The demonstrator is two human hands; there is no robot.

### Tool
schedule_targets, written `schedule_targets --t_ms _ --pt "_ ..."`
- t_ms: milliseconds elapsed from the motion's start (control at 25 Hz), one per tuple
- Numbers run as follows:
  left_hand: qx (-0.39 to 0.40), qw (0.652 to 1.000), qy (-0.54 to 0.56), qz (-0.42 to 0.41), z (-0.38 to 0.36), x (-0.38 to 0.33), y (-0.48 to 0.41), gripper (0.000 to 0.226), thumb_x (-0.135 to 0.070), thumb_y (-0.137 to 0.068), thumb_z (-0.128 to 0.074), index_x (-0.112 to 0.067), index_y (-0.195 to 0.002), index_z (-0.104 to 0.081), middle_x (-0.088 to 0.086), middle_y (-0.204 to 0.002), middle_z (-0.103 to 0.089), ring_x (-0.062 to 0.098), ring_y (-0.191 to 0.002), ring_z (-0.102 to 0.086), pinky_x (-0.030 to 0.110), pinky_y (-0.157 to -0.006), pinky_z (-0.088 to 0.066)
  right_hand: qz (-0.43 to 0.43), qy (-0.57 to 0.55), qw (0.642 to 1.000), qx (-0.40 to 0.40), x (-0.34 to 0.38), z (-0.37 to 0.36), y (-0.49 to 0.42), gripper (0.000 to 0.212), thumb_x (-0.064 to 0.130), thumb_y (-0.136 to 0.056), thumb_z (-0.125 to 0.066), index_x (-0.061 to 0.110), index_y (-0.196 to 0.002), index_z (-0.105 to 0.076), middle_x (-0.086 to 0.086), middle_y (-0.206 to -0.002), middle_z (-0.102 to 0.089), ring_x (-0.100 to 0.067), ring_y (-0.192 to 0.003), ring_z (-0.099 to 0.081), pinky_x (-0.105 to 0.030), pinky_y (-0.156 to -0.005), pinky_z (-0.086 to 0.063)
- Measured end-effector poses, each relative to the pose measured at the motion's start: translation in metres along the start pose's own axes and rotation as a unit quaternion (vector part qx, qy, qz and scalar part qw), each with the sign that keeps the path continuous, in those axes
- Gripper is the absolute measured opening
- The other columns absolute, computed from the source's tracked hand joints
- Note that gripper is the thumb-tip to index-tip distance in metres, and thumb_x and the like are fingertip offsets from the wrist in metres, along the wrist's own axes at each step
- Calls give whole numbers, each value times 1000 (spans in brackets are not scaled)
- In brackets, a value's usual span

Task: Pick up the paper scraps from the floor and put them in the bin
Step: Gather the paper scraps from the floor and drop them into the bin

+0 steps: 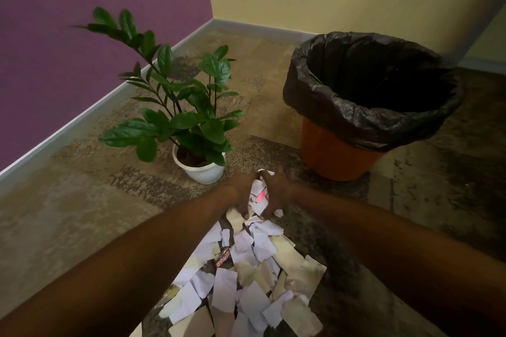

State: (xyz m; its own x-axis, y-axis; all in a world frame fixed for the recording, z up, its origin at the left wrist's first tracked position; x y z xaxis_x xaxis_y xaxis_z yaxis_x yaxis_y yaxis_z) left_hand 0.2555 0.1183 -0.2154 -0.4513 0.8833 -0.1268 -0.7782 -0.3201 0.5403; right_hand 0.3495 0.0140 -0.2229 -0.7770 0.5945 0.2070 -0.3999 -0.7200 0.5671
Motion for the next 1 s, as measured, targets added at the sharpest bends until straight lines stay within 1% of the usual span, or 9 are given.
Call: schedule_targets --t_ms 160,240,320,440,560,640,800,880,1000 --pt "-83 992 96 -15 -6 -3 8 80 -18 -67 -93 -9 -137 -56 12 -135 -62 29 -122 -60 37 -102 -50 55 -18 997 -52 11 -6 3 101 39 -76 -88 8 -153 -31 -15 -156 -41 -34 -146 -38 -42 -127 -16" --pt "-109 986 126 -3 -10 -7 13 55 -17 -73 -87 -7 -123 -67 11 -121 -70 28 -112 -67 34 -93 -52 84 -59 991 -88 12 -10 8 74 29 -80 -85 7 -142 -49 -14 -143 -56 -32 -135 -52 -35 -119 -28" --pt "-122 979 164 8 -13 -9 19 37 -20 -82 -80 -6 -115 -72 13 -114 -72 29 -107 -68 31 -85 -49 83 -106 986 -101 12 -14 14 53 22 -84 -80 5 -131 -61 -18 -132 -63 -34 -125 -59 -33 -107 -40" --pt "-138 967 210 30 -15 -14 28 31 -20 -88 -73 3 -109 -70 21 -113 -69 32 -107 -65 37 -83 -47 67 -135 982 -113 12 -15 23 36 16 -82 -80 -1 -113 -70 -20 -117 -71 -34 -111 -67 -31 -89 -48" --pt "-150 959 237 32 -4 -22 42 31 -18 -89 -72 8 -105 -68 26 -112 -68 36 -107 -65 42 -86 -48 60 -161 977 -129 9 -7 35 36 12 -79 -81 -4 -109 -70 -20 -112 -72 -35 -106 -69 -36 -84 -52" --pt "-166 952 256 34 9 -28 53 33 -19 -90 -71 8 -108 -65 25 -113 -66 36 -109 -64 44 -87 -49 63 -168 973 -143 9 3 45 40 14 -76 -83 -2 -110 -70 -18 -113 -73 -33 -105 -69 -35 -81 -52" --pt "-219 936 273 37 41 -43 81 33 -16 -96 -66 9 -116 -60 26 -122 -62 37 -118 -59 42 -93 -46 85 -172 964 -186 12 35 73 42 21 -75 -86 -2 -108 -73 -18 -108 -75 -31 -102 -71 -40 -88 -56" --pt "-256 927 272 39 59 -52 97 34 -21 -99 -63 9 -114 -62 26 -121 -64 37 -116 -61 40 -91 -46 99 -193 955 -200 14 53 91 47 22 -73 -85 -4 -111 -73 -19 -111 -74 -31 -105 -71 -42 -93 -56" --pt "-281 928 240 44 89 -64 119 32 -25 -99 -61 5 -111 -65 23 -118 -66 33 -110 -64 38 -81 -46 116 -189 948 -230 20 84 119 45 13 -77 -82 1 -119 -70 -19 -118 -71 -32 -111 -68 -32 -92 -52"
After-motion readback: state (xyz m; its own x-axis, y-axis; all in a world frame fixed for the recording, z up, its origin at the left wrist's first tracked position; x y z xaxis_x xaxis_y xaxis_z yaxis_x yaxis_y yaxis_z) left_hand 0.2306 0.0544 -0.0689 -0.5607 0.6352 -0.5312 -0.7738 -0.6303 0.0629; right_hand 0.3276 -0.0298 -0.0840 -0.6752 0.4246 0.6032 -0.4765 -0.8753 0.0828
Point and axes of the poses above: each hand's wrist, its own y-axis away from the middle knuckle, its own z-axis out of the back of the hand, x = y × z, the point moved 1 cm from there along -y, towards the middle knuckle
